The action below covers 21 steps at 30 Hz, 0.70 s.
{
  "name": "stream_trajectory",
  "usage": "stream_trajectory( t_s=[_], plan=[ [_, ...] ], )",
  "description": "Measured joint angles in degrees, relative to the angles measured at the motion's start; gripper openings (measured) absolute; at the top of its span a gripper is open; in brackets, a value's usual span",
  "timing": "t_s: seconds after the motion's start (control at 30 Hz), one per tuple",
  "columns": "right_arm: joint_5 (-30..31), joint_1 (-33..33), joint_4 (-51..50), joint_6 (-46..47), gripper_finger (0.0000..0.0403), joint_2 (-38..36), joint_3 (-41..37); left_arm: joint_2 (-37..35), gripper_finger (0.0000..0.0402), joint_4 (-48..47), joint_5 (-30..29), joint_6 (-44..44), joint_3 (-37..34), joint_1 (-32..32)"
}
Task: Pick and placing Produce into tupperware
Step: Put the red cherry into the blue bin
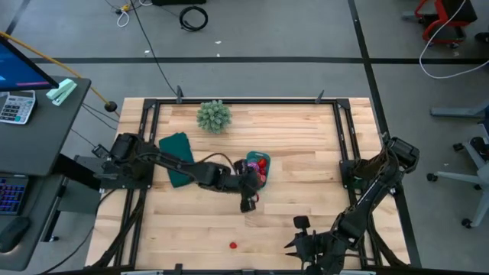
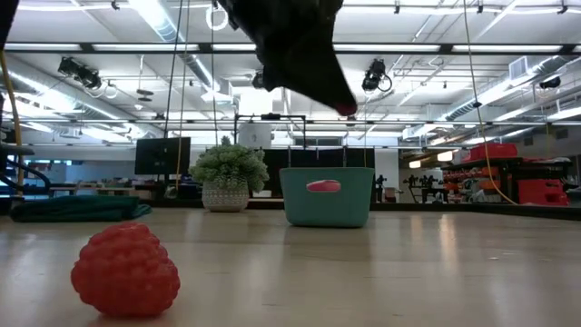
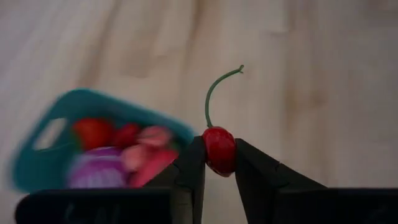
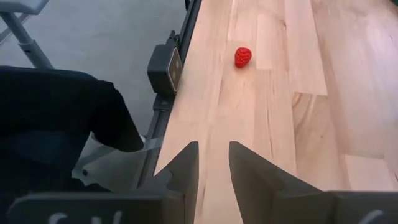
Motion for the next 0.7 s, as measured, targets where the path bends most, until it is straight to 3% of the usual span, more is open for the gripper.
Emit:
stream_trajectory(
  t_s=[0.23, 0.37, 0.7],
  plan=[
    [-0.02, 0.15, -0.04, 2.98, 0.0096, 0.0, 0.0, 0.01, 0.008, -7.49, -0.72, -3.97, -1.41, 5.73],
    [-0.02, 0.15, -0.02, 3.08, 0.0096, 0.0, 0.0, 0.07, 0.0086, -7.28, 1.12, -5.9, -3.6, 8.34],
    [0.05, 0.15, 0.02, 3.12, 0.0096, 0.0, 0.0, 0.07, 0.0116, -6.32, 1.6, -4.02, -4.99, 7.71]
  ],
)
